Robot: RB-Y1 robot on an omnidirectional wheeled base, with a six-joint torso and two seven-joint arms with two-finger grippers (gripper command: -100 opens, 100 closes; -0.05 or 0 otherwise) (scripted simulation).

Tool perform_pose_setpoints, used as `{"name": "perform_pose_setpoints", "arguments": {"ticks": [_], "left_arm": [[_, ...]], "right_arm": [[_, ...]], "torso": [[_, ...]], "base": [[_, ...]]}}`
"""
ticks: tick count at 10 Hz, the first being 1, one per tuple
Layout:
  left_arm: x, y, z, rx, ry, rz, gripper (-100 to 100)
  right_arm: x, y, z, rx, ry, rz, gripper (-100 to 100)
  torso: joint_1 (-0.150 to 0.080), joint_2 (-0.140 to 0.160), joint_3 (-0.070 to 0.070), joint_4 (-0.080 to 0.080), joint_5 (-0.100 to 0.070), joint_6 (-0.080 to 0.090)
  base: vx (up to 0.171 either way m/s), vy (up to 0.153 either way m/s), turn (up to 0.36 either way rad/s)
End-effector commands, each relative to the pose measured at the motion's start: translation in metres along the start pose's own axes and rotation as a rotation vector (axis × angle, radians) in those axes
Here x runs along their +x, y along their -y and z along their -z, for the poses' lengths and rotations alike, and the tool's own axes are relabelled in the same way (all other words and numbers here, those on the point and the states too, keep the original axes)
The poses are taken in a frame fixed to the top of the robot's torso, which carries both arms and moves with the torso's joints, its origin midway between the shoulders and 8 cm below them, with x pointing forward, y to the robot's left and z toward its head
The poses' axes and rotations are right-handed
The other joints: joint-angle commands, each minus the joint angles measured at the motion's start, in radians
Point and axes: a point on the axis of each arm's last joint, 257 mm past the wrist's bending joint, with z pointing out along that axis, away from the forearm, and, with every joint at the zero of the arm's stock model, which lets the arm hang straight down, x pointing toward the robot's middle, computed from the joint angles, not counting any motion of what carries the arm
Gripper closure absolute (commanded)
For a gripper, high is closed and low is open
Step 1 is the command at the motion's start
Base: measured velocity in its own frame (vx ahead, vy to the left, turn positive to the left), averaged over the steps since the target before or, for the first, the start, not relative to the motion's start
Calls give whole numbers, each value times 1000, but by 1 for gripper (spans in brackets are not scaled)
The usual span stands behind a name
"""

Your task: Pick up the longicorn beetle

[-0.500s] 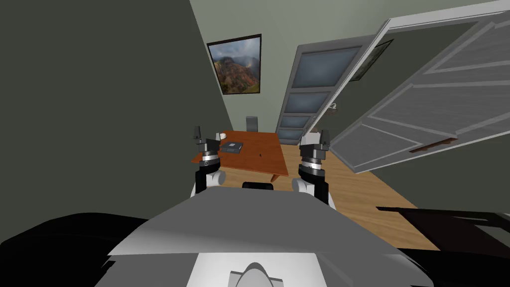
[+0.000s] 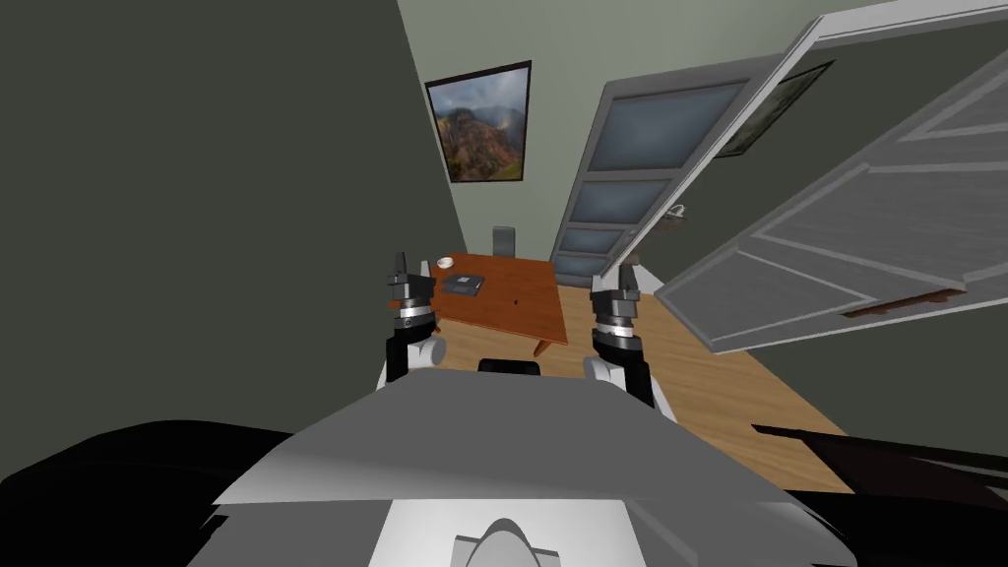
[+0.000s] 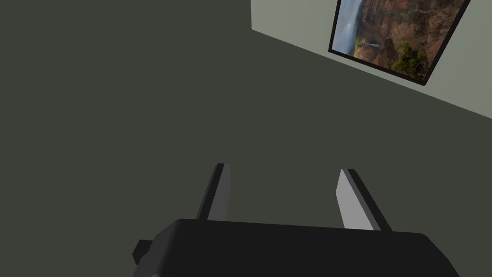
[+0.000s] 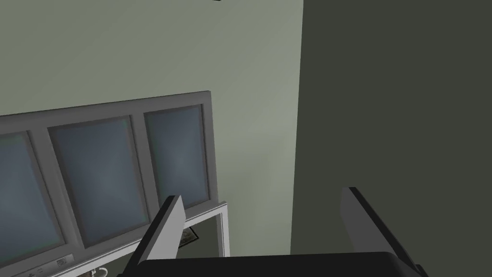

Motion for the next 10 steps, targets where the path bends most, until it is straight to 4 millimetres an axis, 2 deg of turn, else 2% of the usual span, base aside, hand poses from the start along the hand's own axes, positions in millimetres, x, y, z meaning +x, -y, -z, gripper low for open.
{"name": "perform_pose_setpoints", "arguments": {"ticks": [1,6,8,10], "left_arm": [[0,0,0,0,0,0,0],[0,0,0,0,0,0,0],[0,0,0,0,0,0,0],[0,0,0,0,0,0,0]], "right_arm": [[-2,14,9,28,-32,47,-100],[-18,75,46,159,-133,210,-100],[-26,101,66,220,-177,276,-100],[-33,121,81,269,-209,315,-100]], "torso": [[0,0,0,0,0,0],[-5,0,0,0,-1,0],[-4,-2,-1,0,-1,0],[-2,-6,-3,-1,-1,1]], "base": [[-113,-137,265],[-127,-171,346],[-110,-135,418],[-66,-69,219]]}}
